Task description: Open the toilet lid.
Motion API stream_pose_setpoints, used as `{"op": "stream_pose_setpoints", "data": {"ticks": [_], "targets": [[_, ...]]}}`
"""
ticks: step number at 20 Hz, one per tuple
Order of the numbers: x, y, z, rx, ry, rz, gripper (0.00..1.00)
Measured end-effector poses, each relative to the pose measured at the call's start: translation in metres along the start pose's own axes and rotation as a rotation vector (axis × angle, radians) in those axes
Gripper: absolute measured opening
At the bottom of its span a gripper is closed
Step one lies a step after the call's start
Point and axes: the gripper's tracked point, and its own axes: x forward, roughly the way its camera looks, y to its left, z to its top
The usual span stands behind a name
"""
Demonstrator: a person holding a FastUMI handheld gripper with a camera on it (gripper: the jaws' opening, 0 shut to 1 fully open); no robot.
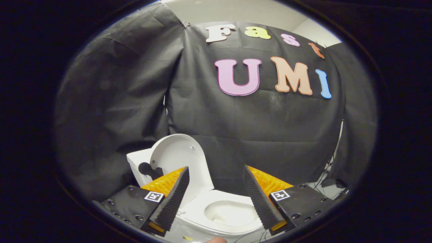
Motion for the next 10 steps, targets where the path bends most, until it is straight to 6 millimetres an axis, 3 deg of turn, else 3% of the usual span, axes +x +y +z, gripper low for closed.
{"op": "stream_pose_setpoints", "data": {"ticks": [10], "targets": [[-0.017, -0.063, -0.017, 0.04, -0.009, -0.046, 0.99]]}}
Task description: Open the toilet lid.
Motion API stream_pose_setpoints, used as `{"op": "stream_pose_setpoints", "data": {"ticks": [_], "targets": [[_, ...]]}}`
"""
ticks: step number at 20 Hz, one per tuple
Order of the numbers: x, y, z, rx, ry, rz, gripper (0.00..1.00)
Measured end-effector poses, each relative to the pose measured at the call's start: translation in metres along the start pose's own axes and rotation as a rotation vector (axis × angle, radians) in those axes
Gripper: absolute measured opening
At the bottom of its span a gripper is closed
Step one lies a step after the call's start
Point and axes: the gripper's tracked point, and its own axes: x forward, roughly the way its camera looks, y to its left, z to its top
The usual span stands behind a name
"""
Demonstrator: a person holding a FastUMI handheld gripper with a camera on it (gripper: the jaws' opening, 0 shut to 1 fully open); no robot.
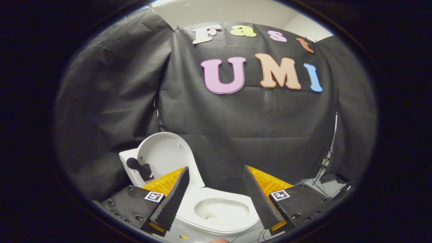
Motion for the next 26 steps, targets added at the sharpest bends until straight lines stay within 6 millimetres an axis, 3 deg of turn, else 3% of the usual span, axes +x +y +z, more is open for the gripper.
{"op": "stream_pose_setpoints", "data": {"ticks": [10, 20, 26], "targets": [[-0.022, -0.057, -0.016, 0.041, 0.003, -0.078, 0.99], [-0.047, -0.095, -0.036, 0.047, 0.021, -0.137, 0.99], [-0.053, -0.106, -0.043, 0.036, 0.047, -0.139, 0.99]]}}
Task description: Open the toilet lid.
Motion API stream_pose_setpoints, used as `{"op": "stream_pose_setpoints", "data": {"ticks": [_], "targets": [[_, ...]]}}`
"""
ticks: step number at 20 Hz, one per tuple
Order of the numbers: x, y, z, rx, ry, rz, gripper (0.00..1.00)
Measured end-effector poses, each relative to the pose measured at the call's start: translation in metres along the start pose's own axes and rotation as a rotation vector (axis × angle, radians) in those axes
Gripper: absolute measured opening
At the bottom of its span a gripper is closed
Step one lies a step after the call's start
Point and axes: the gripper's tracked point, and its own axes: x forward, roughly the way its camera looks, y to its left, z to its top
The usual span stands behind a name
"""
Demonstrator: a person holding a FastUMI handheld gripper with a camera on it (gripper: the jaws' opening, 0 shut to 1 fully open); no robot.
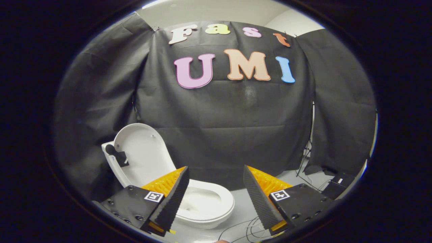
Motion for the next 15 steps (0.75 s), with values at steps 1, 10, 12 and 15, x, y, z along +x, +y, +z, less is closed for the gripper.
{"op": "stream_pose_setpoints", "data": {"ticks": [1, 10, 12, 15], "targets": [[-0.003, -0.007, -0.004, -0.008, 0.002, -0.014, 0.99], [-0.005, -0.006, -0.007, 0.031, 0.001, 0.01, 0.99], [-0.004, -0.002, -0.01, 0.028, 0.007, 0.019, 0.99], [-0.002, -0.002, -0.012, 0.026, 0.014, 0.02, 0.99]]}}
